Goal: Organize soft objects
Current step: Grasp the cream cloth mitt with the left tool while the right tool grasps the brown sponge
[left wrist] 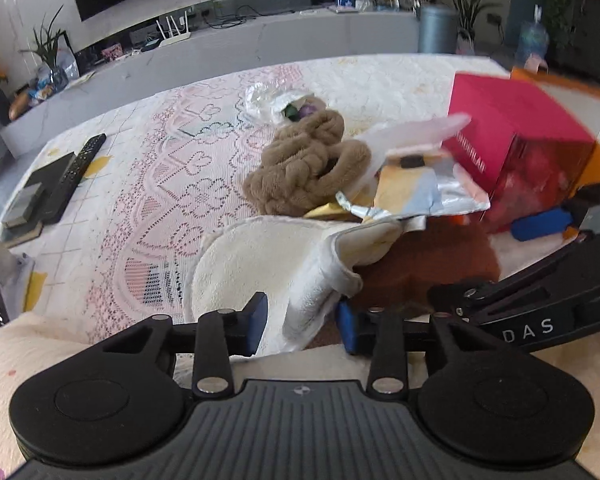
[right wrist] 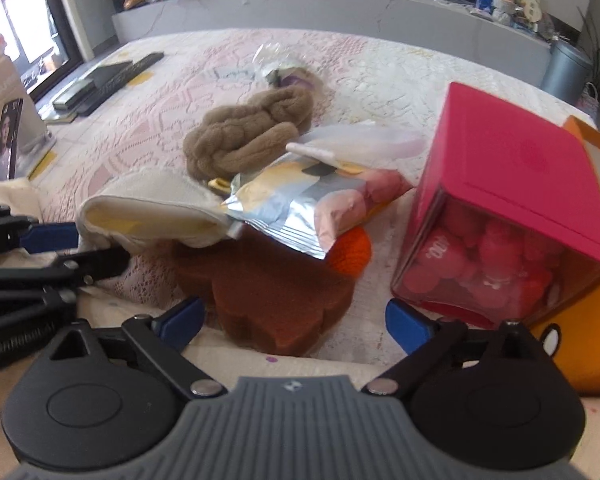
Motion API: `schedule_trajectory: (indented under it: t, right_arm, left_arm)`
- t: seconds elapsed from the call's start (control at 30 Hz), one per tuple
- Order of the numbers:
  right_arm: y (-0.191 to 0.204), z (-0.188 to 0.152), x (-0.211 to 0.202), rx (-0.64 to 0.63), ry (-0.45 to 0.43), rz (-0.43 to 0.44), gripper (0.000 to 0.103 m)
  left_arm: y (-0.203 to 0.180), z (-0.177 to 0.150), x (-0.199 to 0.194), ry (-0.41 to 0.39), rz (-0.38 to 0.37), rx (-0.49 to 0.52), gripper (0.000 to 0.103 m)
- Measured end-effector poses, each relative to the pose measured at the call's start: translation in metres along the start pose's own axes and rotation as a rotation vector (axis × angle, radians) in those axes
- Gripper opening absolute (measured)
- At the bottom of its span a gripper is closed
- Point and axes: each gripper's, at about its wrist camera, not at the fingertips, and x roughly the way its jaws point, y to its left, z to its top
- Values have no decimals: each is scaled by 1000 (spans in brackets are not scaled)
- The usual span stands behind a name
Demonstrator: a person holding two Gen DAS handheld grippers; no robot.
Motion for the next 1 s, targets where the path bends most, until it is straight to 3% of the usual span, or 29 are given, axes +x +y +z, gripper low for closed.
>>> schedule_trajectory:
  t: [0.27, 0.4, 0.47, 0.5, 0.67, 1.0]
  right_arm:
    - [-4, -4, 16, 41, 11, 50, 91]
    - [-5, -5, 19, 72, 0, 79, 89]
    - [-3, -6, 20, 74, -2, 76, 77]
    - [-1, -7, 19, 71, -5, 69, 77]
    - [3, -9, 8, 47, -24, 47, 74]
    - [2, -6, -49, 48, -61, 46, 71]
  left_arm:
    - [2, -2, 13, 30, -2, -20, 44]
    - [2, -2, 13, 22, -21, -45, 34]
    - [-1, -2, 12, 18, -36, -35, 25]
    - [-2, -2, 11, 14, -31, -29, 21]
    - [-3, -2, 0, -28, -21, -27, 11]
    - [-1, 6, -50, -141, 1, -52, 9]
